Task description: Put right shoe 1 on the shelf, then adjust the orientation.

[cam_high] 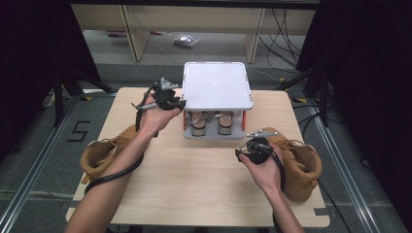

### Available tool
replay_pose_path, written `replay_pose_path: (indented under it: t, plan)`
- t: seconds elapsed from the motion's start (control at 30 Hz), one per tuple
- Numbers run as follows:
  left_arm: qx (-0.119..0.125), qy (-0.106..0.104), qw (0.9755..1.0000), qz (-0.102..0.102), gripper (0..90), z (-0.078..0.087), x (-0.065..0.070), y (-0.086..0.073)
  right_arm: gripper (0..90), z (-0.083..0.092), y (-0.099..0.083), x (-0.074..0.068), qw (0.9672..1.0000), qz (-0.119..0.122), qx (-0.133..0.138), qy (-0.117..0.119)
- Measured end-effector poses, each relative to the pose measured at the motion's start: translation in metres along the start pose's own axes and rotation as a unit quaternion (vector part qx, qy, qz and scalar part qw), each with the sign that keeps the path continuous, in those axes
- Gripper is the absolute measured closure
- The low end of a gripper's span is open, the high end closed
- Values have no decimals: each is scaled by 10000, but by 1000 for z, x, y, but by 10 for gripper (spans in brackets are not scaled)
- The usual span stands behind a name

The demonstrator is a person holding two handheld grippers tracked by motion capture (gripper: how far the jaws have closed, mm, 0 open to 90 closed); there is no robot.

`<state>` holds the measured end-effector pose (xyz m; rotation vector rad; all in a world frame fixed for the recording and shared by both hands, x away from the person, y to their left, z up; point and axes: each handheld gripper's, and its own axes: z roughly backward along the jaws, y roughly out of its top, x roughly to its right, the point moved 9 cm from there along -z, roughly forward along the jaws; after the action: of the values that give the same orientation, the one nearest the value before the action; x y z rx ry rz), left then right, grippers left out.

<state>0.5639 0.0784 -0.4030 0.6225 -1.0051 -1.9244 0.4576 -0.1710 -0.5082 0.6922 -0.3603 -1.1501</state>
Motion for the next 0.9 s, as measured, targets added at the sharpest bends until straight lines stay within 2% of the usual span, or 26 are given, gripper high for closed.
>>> replay_pose_path:
  t: [0.07, 0.1, 0.17, 0.2, 0.23, 0.27, 0.3, 0.33, 0.43, 0.47, 0.57, 0.83, 0.87, 0.9]
  plan:
    - [-52, 32, 10000, -39, 672, 6, -8, -5, 491, 0, -4, 1, 10000, -45, 18, 27]
    - [-48, 52, 10000, -25, 669, 8, -10, -6, 489, 1, -6, 1, 9999, -149, -16, -12]
    - [-127, 50, 9999, -52, 665, 14, -15, -11, 488, 2, -8, 3, 10000, -26, -14, 16]
    - [-97, 70, 9999, 13, 660, 15, -16, -11, 487, 2, -9, 2, 10000, -56, 0, 21]
    - [-104, 92, 9999, -6, 657, 16, -19, -13, 487, 1, -9, 2, 10000, -38, 35, 77]
    - [-157, 113, 9998, -52, 655, 19, -22, -16, 486, 3, -10, 2, 10000, -37, 20, -3]
    - [-181, 141, 9997, -54, 652, 21, -26, -18, 486, 3, -10, 0, 9999, -82, 27, 75]
    - [-238, 163, 9995, -106, 648, 24, -30, -21, 485, 4, -10, 1, 10000, -37, 30, 34]
    - [-279, 209, 9994, -61, 635, 33, -40, -27, 481, 4, -9, 0, 9999, 33, 91, 78]
    - [-291, 223, 9993, -48, 630, 36, -43, -29, 481, 6, -9, -3, 9999, -134, 59, 69]
    - [-312, 262, 9992, -10, 621, 43, -51, -34, 478, 6, -7, -3, 9999, -7, 126, 49]
    - [-353, 353, 9987, 121, 604, 62, -71, -50, 468, 6, -9, -7, 9999, -19, 119, 85]
    - [-347, 366, 9986, 148, 603, 64, -73, -51, 468, 5, -8, -6, 9997, 98, 199, 80]
    - [-338, 364, 9986, 158, 602, 66, -75, -53, 468, 6, -10, -8, 9999, 43, 127, 88]
